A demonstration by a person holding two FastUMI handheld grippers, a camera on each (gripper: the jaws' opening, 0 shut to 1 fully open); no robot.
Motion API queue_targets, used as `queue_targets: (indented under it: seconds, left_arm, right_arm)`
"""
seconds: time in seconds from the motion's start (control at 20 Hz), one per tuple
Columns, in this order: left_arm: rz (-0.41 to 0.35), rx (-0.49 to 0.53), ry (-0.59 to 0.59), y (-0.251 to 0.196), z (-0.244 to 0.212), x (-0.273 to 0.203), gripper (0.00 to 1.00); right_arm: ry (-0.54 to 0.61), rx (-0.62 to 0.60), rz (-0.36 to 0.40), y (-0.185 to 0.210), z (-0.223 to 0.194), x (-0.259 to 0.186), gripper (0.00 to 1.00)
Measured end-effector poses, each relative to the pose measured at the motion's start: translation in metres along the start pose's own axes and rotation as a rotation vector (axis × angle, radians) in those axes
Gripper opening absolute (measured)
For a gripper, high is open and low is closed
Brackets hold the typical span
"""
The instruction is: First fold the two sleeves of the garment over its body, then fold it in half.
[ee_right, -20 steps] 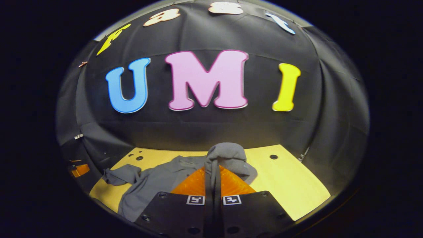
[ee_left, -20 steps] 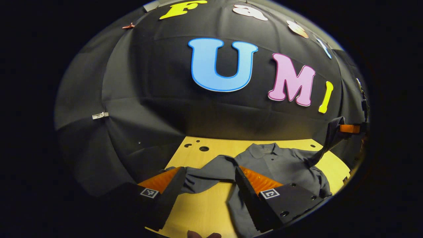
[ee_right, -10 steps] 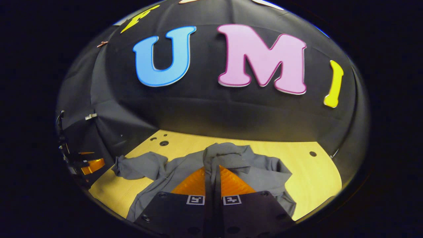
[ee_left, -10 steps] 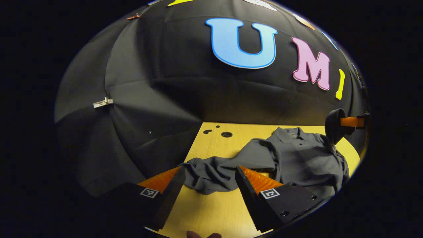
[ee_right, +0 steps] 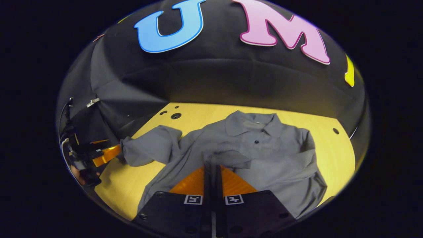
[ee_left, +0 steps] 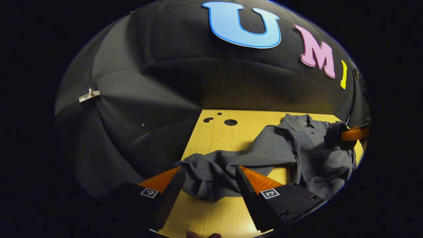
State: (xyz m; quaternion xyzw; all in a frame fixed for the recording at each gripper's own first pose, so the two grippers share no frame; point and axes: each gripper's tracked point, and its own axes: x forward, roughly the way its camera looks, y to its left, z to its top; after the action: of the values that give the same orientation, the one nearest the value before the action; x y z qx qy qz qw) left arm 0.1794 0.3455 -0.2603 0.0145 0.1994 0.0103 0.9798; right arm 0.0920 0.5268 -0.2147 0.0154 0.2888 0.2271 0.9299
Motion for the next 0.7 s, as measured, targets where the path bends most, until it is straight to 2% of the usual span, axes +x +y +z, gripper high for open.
queue_targets:
  seconds: [0.1, 0.15, 0.2, 0.35, 0.45, 0.5, 0.7]
  left_arm:
    - [0.02, 0.005, 0.016, 0.005, -0.005, 0.009, 0.95]
    - [0.027, 0.005, 0.024, 0.007, -0.01, 0.014, 0.94]
    - [0.031, 0.004, 0.036, 0.007, -0.014, 0.018, 0.94]
    - [0.045, -0.001, 0.06, 0.012, -0.024, 0.026, 0.94]
    - [0.045, -0.005, 0.071, 0.012, -0.028, 0.032, 0.94]
    - [0.044, -0.004, 0.079, 0.011, -0.03, 0.035, 0.94]
    - [0.041, 0.009, 0.132, 0.013, -0.046, 0.045, 0.94]
  right_arm:
    - [0.009, 0.064, 0.078, 0.016, -0.001, -0.004, 0.14]
    - [0.013, 0.098, 0.114, 0.024, -0.004, -0.006, 0.13]
    - [0.01, 0.124, 0.141, 0.028, 0.0, -0.013, 0.29]
    - [-0.005, 0.134, 0.184, 0.033, 0.004, -0.027, 0.34]
    - [-0.012, 0.112, 0.175, 0.028, 0.004, -0.041, 0.47]
    - [-0.015, 0.103, 0.168, 0.023, 0.002, -0.047, 0.57]
    - [-0.007, 0.081, 0.128, 0.005, -0.014, -0.074, 0.57]
